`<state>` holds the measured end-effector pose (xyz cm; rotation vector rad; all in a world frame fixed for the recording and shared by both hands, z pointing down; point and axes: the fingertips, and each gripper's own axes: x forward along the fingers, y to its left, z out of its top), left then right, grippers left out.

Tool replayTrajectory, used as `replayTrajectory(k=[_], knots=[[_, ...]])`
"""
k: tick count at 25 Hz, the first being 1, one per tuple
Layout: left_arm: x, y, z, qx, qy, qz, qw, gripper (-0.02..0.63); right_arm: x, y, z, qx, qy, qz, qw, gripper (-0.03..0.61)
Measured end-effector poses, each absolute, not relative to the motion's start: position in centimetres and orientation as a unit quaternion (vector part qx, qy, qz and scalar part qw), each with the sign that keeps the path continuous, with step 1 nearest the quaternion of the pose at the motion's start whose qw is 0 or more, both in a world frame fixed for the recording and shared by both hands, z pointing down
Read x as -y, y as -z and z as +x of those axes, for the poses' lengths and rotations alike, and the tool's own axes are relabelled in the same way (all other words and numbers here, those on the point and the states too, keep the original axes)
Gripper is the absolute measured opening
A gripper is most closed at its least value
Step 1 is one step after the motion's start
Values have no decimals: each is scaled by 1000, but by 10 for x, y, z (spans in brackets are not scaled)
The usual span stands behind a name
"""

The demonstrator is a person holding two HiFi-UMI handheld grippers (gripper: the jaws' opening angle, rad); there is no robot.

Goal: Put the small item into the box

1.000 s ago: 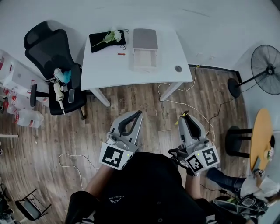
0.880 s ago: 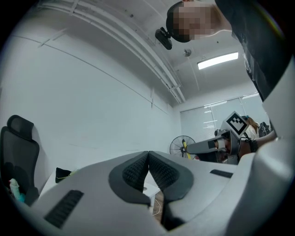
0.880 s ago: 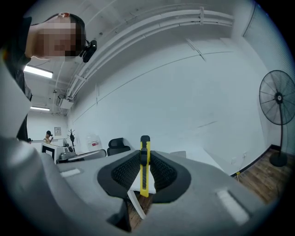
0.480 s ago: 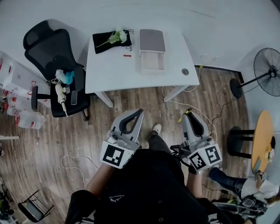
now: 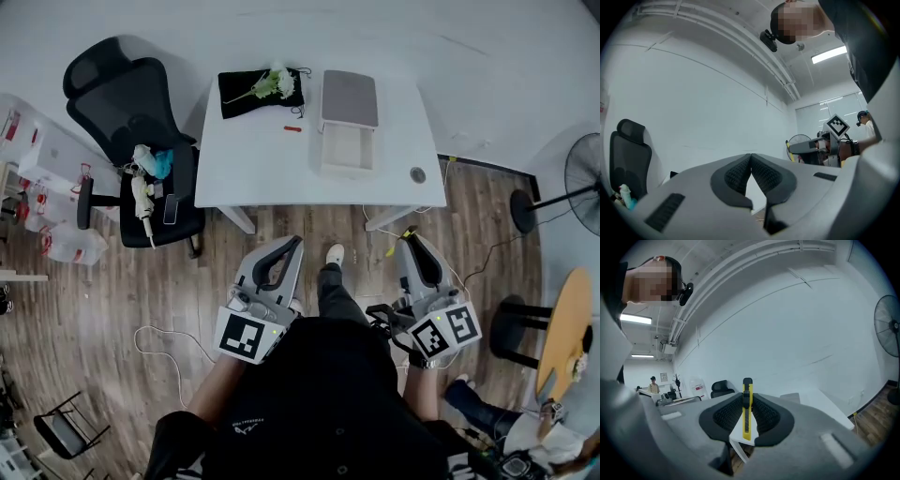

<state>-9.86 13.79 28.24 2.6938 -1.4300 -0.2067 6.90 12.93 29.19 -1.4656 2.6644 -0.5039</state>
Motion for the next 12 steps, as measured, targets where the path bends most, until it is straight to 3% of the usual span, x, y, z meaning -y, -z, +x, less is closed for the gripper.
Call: replayTrajectory(k=[12], knots=[[-25,-281,-82,521,49,851,39,5,12,-302,78,-891,184,-414,18,69]])
